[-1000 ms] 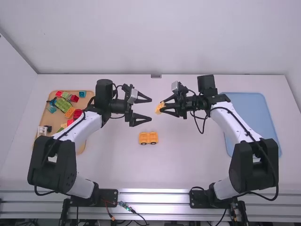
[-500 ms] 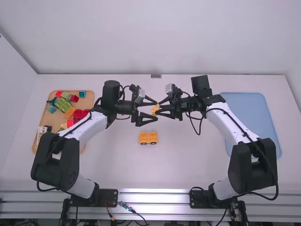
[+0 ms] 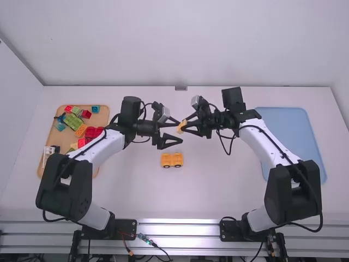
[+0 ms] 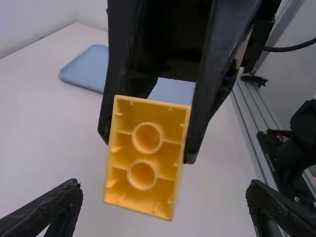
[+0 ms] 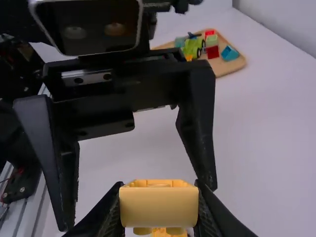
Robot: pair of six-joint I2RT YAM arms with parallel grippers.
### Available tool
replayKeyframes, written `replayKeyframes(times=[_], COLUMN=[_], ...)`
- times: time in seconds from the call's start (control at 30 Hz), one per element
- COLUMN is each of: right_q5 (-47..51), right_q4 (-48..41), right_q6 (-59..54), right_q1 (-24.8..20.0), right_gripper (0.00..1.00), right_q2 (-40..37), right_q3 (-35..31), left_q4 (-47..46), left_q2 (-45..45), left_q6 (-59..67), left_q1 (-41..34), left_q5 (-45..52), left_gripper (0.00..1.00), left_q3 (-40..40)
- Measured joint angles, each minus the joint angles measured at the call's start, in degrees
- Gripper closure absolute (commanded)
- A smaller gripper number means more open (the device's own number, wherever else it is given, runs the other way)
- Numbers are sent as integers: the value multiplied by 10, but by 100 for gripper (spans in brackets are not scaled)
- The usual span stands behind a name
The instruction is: Assemble lego blocks to make yellow taxi
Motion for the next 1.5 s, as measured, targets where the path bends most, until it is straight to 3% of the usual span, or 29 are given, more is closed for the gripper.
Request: replayKeyframes(times=[0.47, 1.03, 1.5], right_q5=[20, 49, 50], right_q4=[-224, -227, -227], right_q6=[-137, -207, -207], right_q1=[15, 33, 33], right_gripper=[91, 91, 91], right_q2=[0, 0, 0], right_q3=[61, 66, 67], left_q4=[-34, -68, -88], left_q2=[0, 0, 0], left_q6=[50, 65, 117], left_q1=[2, 0, -29], left_q5=[10, 50, 17], left_gripper=[11, 20, 37], left_q3=[0, 0, 0])
